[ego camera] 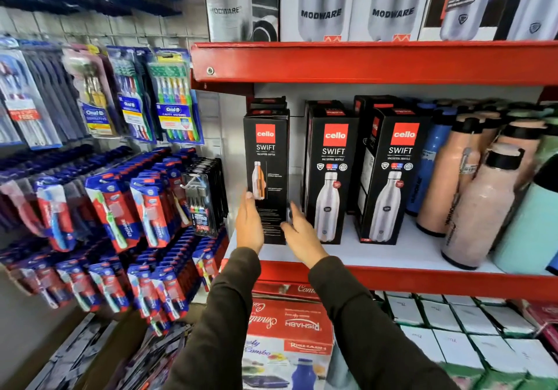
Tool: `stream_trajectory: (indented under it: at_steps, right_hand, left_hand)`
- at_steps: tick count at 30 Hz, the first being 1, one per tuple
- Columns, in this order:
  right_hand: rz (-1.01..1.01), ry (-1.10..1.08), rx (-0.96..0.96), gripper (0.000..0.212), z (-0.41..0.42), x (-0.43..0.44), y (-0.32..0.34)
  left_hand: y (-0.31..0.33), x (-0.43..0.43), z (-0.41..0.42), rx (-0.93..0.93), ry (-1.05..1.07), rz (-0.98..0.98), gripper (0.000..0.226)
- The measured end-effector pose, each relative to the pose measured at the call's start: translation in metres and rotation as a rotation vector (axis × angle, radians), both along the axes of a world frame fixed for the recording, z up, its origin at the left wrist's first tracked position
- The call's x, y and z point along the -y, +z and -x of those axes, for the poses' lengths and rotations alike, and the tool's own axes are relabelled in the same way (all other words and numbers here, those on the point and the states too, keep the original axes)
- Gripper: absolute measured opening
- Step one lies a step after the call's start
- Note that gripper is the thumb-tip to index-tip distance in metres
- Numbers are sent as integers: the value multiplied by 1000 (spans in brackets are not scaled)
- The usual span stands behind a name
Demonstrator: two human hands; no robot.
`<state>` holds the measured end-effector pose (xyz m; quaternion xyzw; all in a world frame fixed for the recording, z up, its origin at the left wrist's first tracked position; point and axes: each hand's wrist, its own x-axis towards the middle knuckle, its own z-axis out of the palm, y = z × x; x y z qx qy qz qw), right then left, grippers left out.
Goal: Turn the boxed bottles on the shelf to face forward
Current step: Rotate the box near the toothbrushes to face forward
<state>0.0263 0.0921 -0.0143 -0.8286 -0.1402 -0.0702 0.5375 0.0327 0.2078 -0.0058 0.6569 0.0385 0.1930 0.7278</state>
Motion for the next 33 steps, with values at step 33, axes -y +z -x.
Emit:
stream_trajectory:
  at_steps: [33]
  right_hand:
    - [82, -41, 152, 88, -8, -20, 18]
  left_hand:
    - [-12, -52, -8, 97, -55, -174, 36]
